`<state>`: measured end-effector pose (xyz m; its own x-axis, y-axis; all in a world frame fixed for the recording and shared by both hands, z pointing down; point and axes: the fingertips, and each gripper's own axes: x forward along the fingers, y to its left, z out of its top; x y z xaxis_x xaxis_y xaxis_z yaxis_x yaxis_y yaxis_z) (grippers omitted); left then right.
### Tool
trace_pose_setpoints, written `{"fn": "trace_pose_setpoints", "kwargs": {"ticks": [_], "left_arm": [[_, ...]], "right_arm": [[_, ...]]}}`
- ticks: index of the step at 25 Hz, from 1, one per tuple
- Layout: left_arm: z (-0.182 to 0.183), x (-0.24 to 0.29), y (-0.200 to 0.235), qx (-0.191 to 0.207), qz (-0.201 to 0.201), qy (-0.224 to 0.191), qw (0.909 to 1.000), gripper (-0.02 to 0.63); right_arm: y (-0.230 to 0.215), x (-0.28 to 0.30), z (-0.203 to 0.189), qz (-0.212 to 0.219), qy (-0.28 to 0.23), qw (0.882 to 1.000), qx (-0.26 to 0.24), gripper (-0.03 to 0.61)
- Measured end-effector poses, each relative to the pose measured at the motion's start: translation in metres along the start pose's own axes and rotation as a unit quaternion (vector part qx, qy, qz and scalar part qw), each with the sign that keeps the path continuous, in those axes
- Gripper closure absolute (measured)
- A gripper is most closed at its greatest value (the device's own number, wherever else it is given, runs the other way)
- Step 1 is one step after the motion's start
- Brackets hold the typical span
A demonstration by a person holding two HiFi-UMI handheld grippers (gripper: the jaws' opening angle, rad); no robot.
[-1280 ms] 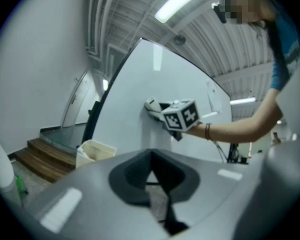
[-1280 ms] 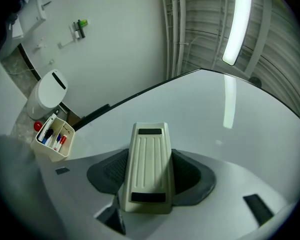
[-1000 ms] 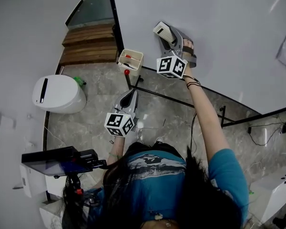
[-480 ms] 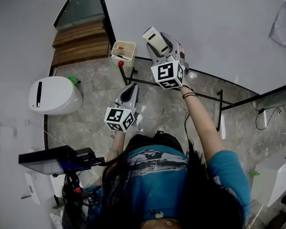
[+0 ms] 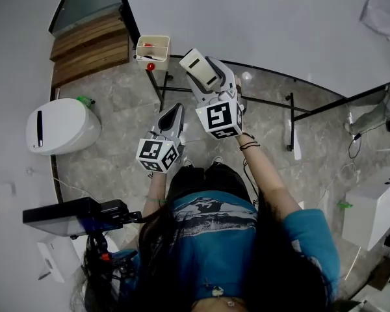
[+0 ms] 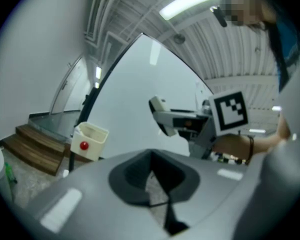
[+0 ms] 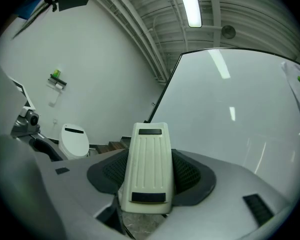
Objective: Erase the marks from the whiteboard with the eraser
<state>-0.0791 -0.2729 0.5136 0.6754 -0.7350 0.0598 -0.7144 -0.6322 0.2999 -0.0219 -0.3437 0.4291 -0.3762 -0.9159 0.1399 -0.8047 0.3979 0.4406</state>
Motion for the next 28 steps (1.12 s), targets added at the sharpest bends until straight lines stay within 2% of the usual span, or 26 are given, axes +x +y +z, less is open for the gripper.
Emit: {"fn": "trace_pose_setpoints", "kwargs": {"ticks": [5,11,15,19,28], "left_arm": [[-0.012,0.009,-0.002,-0.003,0.005,0.0,1.0,0.611],[-0.006,0.006,-0.011,-0.01,0.006,-0.005,0.9999,0.611],[-0.006,0.006,-0.049,-0.012,0.001,-0.01,0.9999,0.611],[-0.015,-0.001,-0.092,-0.002,0.012,-0.012,0.9999,0.611],[-0.068,-0.048,-0.222,0.009,0.045,-0.024,0.9987,0.611]], "right_arm": [[0.007,-0.017,-0.032,0.0,0.015,1.0,0.023,0.316],[0.016,-0.046,-0.041,-0.003,0.028,0.999,0.032,0.316],[0.007,-0.09,-0.054,-0.008,0.038,0.998,0.049,0.316],[0.001,-0.144,-0.068,-0.012,0.038,0.998,0.054,0.316],[0.004,-0.297,-0.115,0.012,0.026,0.995,0.092,0.316]]}}
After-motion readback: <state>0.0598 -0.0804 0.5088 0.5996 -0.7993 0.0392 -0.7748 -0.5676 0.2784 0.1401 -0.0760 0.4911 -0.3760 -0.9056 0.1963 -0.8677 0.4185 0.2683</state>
